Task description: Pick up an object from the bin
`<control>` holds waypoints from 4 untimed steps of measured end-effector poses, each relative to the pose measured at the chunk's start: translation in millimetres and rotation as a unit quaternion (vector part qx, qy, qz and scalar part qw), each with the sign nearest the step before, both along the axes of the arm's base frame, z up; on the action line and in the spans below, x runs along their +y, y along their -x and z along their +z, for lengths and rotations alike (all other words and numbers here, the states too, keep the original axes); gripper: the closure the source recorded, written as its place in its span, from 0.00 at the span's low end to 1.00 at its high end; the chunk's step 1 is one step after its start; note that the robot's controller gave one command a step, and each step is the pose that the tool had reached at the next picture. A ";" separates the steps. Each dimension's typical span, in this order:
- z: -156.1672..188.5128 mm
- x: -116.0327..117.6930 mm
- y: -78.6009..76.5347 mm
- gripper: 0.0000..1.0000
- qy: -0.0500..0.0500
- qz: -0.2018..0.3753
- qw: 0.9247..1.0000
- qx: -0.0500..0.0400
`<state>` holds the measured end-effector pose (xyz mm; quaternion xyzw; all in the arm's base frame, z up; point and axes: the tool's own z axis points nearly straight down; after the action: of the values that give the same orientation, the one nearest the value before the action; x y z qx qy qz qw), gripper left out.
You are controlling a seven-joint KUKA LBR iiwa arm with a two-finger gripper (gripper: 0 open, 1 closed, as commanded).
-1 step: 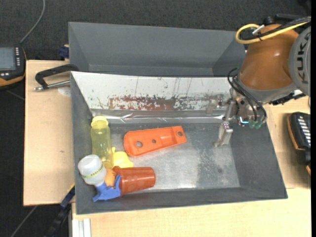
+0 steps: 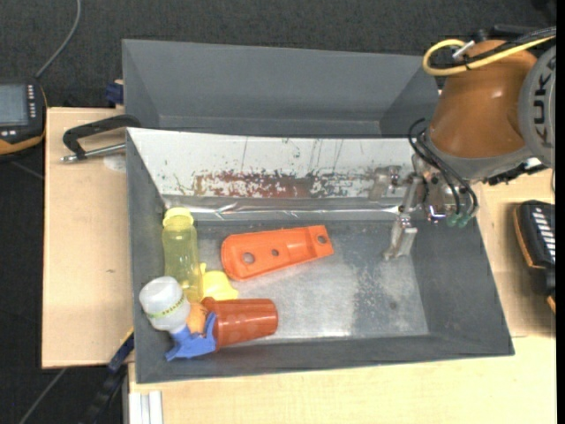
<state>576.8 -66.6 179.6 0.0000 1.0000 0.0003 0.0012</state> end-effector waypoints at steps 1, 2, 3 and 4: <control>-21.9 13.4 -2.7 0.00 0.001 0.045 0.999 -0.003; -77.6 32.1 -3.1 0.00 0.000 0.088 0.996 -0.001; -77.2 69.3 4.4 0.00 0.000 0.005 1.000 0.000; -75.1 87.5 2.7 0.00 -0.001 0.010 1.000 -0.005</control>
Offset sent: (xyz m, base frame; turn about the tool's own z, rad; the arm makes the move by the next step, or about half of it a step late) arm 0.0024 0.0405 -0.1073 -0.1222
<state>574.2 20.9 104.5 -0.0101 0.9999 0.0016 0.0065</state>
